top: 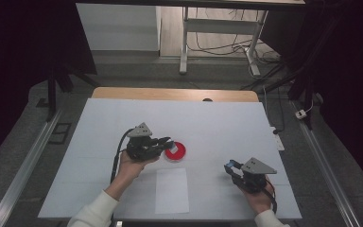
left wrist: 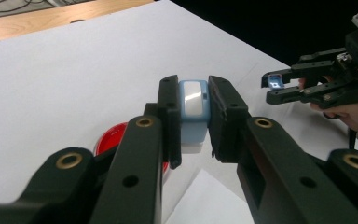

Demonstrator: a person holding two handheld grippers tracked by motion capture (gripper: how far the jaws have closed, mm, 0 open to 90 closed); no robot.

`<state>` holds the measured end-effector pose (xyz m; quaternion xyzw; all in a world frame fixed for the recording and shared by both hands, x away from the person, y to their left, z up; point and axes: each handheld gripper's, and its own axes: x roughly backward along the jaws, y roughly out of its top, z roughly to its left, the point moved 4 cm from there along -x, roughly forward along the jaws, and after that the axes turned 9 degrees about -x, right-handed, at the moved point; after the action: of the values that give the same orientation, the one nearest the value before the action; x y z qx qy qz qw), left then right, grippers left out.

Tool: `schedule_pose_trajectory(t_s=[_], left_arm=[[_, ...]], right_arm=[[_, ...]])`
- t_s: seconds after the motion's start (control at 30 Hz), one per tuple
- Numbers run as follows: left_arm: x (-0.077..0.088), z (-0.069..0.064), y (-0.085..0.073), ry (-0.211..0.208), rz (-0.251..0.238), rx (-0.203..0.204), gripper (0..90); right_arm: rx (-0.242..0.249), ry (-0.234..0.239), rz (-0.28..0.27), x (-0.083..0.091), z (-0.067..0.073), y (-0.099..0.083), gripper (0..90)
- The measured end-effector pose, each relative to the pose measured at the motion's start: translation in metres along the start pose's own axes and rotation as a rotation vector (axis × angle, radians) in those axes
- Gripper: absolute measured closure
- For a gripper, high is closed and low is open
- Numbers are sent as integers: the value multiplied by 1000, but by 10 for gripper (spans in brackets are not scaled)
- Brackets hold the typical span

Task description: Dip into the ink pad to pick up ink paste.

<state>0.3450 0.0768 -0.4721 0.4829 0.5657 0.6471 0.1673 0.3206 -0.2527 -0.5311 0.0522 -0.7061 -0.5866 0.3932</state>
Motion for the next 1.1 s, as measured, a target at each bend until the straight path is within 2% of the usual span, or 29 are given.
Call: schedule_pose_trajectory(t_s=[0.17,0.37,0.7,0.8,1.1], left_arm=[[-5,1,2,49,47,-55,754],[-12,7,1,97,99,-96,754],[-28,16,-4,98,162,-102,754],[-32,19,-6,96,178,-93,754],[-43,23,-10,104,192,-88,754]], right_arm=[[-9,-11,-11,4,-6,0,650],[4,-17,-14,5,-5,0,650],[3,-17,-7,3,-5,0,649],[1,-16,-8,2,-5,1,648],[7,-16,-6,2,-4,1,648]])
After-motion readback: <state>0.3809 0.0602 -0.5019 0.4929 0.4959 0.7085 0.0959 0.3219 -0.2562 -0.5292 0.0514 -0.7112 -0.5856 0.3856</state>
